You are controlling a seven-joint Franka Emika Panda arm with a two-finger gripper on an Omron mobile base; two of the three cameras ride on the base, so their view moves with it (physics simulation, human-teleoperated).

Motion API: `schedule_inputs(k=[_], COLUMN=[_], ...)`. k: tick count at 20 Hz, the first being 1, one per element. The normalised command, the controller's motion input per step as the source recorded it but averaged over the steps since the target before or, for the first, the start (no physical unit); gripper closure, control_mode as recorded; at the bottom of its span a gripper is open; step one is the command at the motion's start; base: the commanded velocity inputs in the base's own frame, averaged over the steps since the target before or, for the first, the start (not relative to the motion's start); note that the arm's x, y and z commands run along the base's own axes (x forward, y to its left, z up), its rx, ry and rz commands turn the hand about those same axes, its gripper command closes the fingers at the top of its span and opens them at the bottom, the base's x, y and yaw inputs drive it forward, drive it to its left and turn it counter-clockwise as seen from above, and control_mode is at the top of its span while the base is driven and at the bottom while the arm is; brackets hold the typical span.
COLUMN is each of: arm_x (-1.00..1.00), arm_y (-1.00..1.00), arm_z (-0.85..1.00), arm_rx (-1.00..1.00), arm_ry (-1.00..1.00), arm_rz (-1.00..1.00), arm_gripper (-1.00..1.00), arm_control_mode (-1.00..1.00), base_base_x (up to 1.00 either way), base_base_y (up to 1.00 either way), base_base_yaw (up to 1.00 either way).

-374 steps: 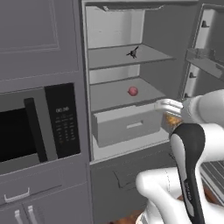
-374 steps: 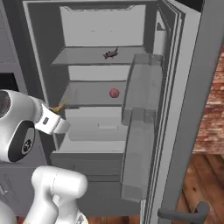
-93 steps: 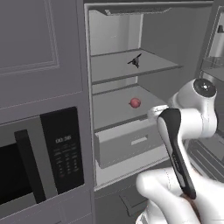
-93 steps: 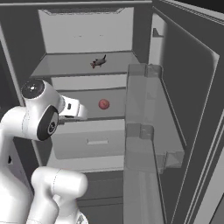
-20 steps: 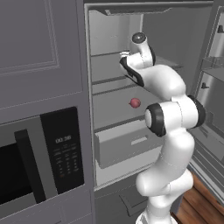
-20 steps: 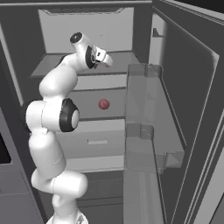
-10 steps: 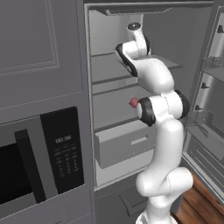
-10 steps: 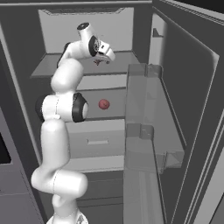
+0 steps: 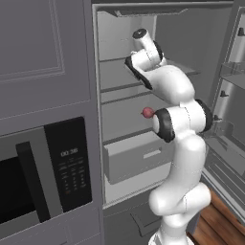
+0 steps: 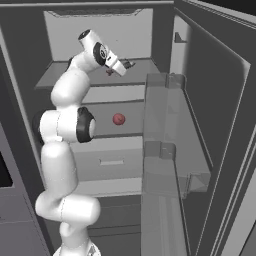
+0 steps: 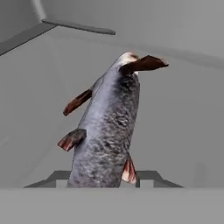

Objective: Place one onion and one fish in each tupperware on the nearby counter, to pack two identical lunches.

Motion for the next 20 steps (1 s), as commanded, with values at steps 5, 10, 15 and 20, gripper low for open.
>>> schedule_inputs(k=[5, 10, 15, 20], arm_x=[-1.0, -1.0, -1.0, -1.0], arm_y=[-0.04, 0.0, 0.0, 0.0], arm_z=[-0.31, 0.24, 0.41, 0.15], arm_rx=[0.07, 0.04, 0.0, 0.0], arm_ry=[-0.28, -0.04, 0.0, 0.07], arm_rz=[-0.17, -0.03, 0.0, 0.04], arm_gripper=[1.0, 1.0, 1.0, 1.0], arm_control_mode=[-1.0, -1.0, -1.0, -1.0], base_base_x=[0.0, 0.0, 0.0, 0.0], base_base_y=[0.0, 0.0, 0.0, 0.0], base_base_yaw=[0.0, 0.0, 0.0, 0.0])
